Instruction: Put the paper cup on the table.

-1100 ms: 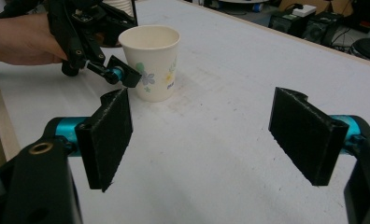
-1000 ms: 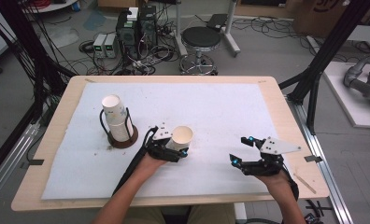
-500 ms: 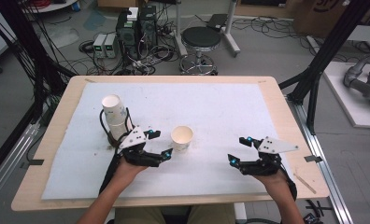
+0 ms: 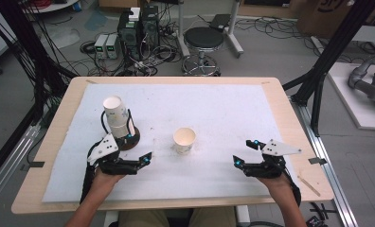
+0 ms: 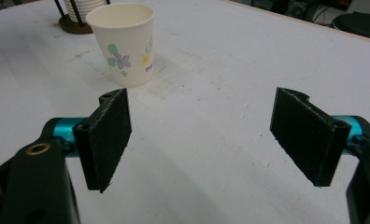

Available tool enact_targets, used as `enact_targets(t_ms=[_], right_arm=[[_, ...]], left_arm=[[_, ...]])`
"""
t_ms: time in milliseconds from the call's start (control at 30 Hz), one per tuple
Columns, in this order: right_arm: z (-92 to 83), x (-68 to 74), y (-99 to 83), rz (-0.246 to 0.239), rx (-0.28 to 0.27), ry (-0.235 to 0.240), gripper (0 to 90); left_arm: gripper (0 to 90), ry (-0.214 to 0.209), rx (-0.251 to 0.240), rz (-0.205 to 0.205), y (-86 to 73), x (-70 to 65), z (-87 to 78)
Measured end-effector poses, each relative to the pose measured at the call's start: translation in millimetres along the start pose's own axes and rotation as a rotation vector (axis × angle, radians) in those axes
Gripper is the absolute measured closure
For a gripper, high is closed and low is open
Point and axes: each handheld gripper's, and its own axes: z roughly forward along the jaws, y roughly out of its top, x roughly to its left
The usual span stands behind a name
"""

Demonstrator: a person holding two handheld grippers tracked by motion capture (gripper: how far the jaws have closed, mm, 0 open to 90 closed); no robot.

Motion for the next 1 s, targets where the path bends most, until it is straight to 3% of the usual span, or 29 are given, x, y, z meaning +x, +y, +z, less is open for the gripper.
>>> enact_targets(t_ms=[400,1000], right_arm=[[-8.5,1.8,-2.6,0.004,-0.007,-0.02,20.9],[-12.4,6.0,0.5,0.001,-0.028,-0.023,20.9]], left_arm=[[17.4,0.024,-0.025,-0.015,-3.9,-1.2,-8.7],[18.2,0.052,-0.038,0.001,-1.7,-1.9,-19.5]])
